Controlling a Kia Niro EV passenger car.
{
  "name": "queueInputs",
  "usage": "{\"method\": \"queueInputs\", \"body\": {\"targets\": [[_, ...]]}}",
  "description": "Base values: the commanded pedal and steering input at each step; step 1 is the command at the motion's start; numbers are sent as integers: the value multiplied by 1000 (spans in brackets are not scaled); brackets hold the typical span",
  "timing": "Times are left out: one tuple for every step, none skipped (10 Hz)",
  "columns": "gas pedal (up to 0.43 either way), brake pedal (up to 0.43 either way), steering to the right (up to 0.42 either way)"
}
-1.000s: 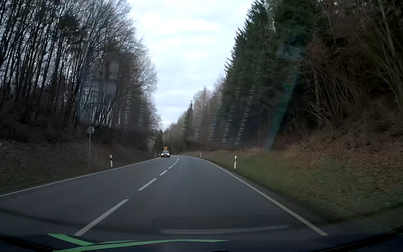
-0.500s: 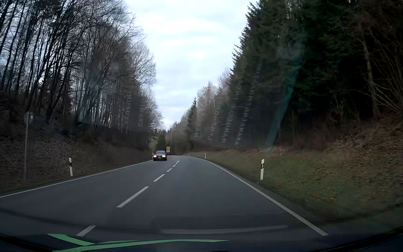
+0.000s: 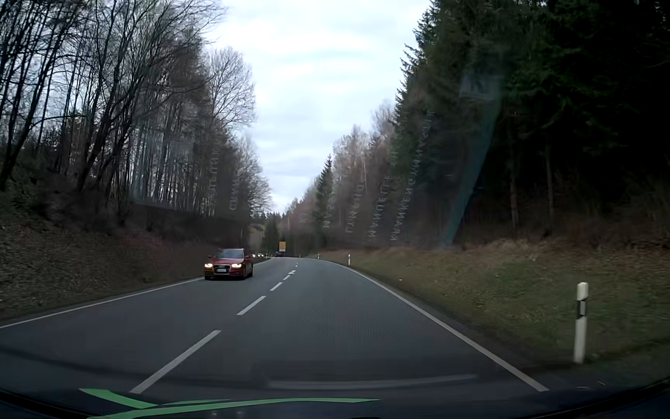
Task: Follow the waypoints while adhering to traffic rules and regulations
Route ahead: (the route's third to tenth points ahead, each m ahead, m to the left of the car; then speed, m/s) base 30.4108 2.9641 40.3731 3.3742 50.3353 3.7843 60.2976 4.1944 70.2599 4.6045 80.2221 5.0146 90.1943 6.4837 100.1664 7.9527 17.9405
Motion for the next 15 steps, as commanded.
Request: {"method": "queueInputs", "body": {"targets": [[150, 0, -5], [150, 0, -5], [150, 0, -6], [138, 0, -6], [138, 0, -5], [138, 0, -6], [138, 0, -5], [138, 0, -5], [138, 0, -5], [130, 0, -6], [130, 0, -5], [130, 0, -6], [130, 0, -6], [130, 0, -5], [130, 0, -6]]}}
